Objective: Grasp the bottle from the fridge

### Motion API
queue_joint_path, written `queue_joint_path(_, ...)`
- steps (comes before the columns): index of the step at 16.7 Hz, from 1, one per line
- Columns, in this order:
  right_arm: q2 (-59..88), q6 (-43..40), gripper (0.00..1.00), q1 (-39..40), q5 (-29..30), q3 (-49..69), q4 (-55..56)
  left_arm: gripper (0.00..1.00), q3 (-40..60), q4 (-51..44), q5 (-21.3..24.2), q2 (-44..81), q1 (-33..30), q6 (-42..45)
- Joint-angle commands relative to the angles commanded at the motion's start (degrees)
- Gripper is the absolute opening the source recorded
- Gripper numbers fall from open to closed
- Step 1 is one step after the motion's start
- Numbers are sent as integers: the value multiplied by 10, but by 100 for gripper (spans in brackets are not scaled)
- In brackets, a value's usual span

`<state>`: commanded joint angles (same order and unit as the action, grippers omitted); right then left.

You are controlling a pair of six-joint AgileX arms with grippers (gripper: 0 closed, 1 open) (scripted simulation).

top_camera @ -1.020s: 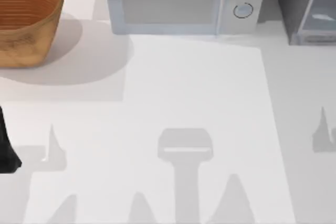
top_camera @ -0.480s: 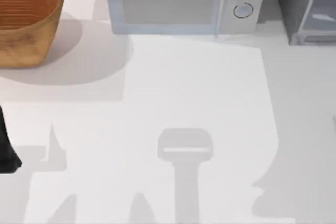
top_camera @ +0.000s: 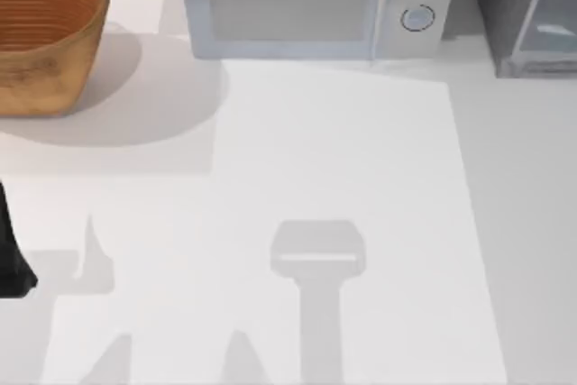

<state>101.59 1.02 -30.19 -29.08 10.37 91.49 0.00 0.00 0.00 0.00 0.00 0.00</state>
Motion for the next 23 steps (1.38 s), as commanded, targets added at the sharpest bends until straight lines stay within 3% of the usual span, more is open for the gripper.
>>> queue_joint_path(9,26,-2,100,4,4,21,2,100,0,0,0,0,0,0)
queue_joint_path(19,194,-9,100,88,97,350,-148,100,0,0,0,0,0,0)
queue_joint_path(23,218,-9,100,107,116,401,-181,100,0,0,0,0,0,0)
